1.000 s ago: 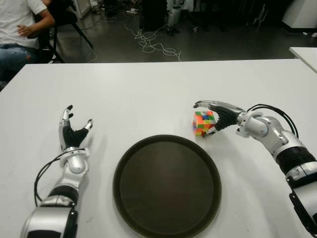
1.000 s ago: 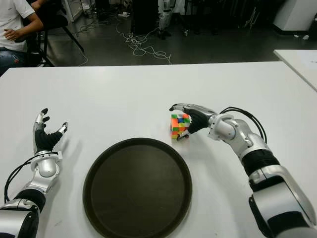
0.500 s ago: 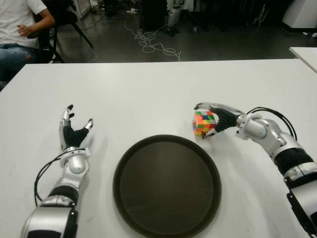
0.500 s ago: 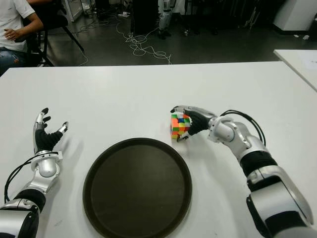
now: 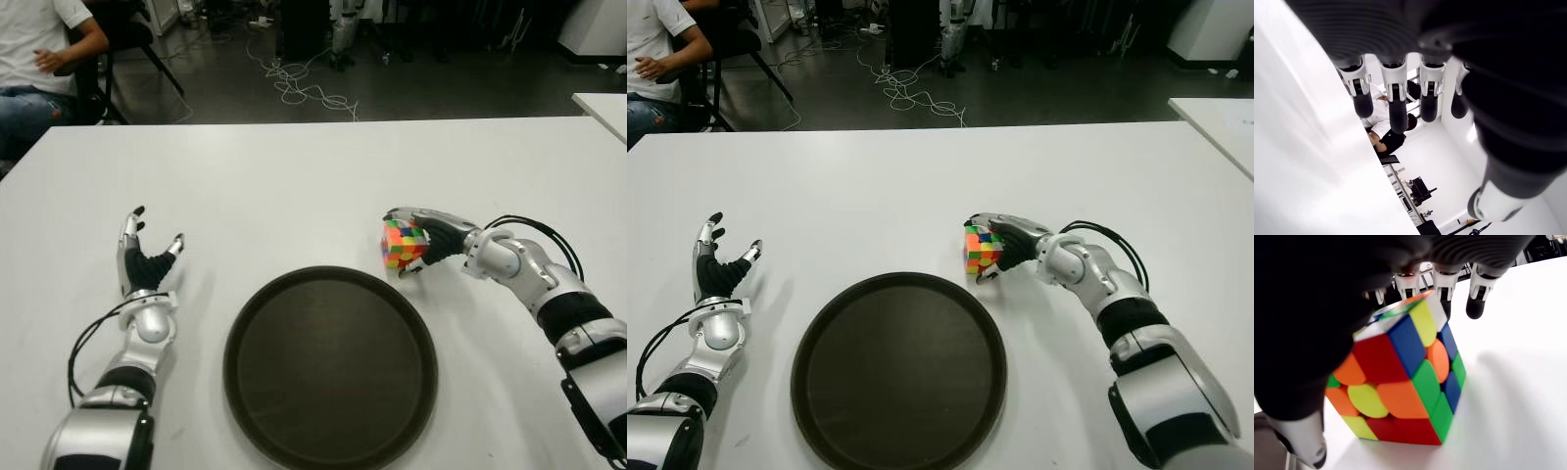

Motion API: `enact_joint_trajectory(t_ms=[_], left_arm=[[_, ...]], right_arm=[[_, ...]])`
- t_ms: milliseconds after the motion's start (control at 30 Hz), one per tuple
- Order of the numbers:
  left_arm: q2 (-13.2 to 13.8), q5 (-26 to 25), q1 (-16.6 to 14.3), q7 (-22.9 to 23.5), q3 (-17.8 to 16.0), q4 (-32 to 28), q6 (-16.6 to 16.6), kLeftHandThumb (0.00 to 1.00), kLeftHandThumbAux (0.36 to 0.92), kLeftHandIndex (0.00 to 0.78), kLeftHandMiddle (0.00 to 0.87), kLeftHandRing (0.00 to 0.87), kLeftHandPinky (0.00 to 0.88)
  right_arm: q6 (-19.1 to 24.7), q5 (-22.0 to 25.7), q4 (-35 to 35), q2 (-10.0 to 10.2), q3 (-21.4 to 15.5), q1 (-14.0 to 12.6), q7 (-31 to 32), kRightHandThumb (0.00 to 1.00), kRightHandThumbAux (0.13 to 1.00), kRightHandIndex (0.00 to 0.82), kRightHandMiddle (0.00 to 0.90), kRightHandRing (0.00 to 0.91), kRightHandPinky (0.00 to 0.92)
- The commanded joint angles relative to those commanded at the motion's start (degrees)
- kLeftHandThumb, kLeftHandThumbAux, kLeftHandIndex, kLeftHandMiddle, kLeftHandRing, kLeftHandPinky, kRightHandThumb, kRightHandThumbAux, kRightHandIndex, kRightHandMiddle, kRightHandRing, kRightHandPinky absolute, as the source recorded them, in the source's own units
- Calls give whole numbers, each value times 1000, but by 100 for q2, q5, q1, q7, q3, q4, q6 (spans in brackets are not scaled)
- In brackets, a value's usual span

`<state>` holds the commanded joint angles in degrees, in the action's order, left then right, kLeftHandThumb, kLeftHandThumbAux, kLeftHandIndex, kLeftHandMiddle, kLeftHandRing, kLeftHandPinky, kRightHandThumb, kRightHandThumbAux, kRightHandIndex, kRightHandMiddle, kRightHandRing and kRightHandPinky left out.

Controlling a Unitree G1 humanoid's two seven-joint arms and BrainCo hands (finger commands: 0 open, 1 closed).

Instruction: Pick up the Rubik's Cube and put it in the plate

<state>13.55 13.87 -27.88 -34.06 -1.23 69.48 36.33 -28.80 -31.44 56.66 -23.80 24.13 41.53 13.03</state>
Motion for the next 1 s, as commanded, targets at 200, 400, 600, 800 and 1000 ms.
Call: enact_joint_trajectory(t_ms=[200,400,600,800,1000], left_arm=[[-1,15,-7,-54,5,2,-42,0,752,132,133,130,102],[4,10,-13,-66,1,12,-75,0,764,131,132,127,95],[-1,4,-19,-77,-5,17,-93,0,776,126,128,124,91],[9,5,-29,-64,-3,26,-136,0,789,118,125,119,88],[21,5,-31,-49,-3,45,-182,0,769,109,118,112,84]], right_arm=[[87,-9,68,29,35,39,64,0,714,23,56,65,29],[91,118,119,72,-13,47,196,0,730,17,50,57,20],[125,118,132,87,-17,43,174,0,739,12,52,57,29],[139,73,101,87,17,47,156,0,740,17,57,60,35],[95,62,153,113,18,20,32,0,734,27,54,60,34]])
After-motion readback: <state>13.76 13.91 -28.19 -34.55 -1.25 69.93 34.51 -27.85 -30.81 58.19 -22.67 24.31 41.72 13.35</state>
